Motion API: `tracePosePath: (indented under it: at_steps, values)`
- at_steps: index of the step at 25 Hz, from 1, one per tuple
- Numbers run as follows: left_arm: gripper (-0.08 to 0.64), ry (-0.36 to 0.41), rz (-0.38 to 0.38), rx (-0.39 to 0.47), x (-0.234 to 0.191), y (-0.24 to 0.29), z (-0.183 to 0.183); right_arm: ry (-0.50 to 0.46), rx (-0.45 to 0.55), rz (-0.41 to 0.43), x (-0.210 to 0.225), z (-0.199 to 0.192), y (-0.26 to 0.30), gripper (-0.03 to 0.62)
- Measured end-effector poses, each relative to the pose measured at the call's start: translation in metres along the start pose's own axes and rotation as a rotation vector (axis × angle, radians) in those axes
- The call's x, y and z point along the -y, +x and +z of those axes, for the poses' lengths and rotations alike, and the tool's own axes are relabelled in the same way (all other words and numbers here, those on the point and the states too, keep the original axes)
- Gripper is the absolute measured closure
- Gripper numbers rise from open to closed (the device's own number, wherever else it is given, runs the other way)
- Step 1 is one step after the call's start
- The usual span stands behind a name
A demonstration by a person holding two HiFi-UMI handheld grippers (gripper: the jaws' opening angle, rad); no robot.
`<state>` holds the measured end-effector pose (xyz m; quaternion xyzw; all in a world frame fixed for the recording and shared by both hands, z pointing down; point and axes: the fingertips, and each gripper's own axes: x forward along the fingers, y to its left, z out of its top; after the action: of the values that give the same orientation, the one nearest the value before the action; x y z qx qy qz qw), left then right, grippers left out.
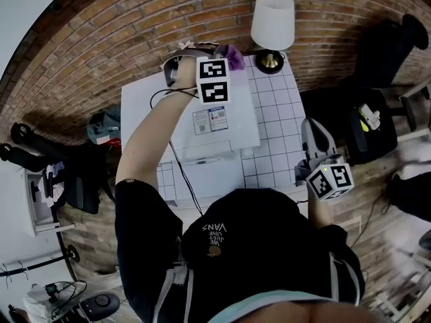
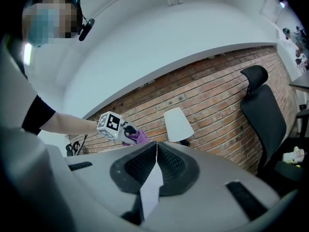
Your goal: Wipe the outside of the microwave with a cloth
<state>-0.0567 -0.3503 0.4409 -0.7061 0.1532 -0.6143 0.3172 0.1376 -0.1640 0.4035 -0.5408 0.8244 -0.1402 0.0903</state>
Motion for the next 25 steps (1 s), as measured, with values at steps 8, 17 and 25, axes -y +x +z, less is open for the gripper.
tracePosePath:
  at_steps: [8,17,25]
  values:
    - [0.419,-0.131,0.026,-0.093,0.030,-0.043,-0.093,-0.013,-0.028,0.085,-0.035,-0.009,0.013,0.588]
    - [0.419,-0.321,0.009,-0.306,0.123,-0.122,-0.254,-0.027,-0.074,0.186,-0.098,-0.024,0.024,0.588]
    - [0.419,-0.393,0.002,-0.390,0.178,-0.155,-0.325,-0.037,-0.084,0.200,-0.125,-0.033,0.015,0.588]
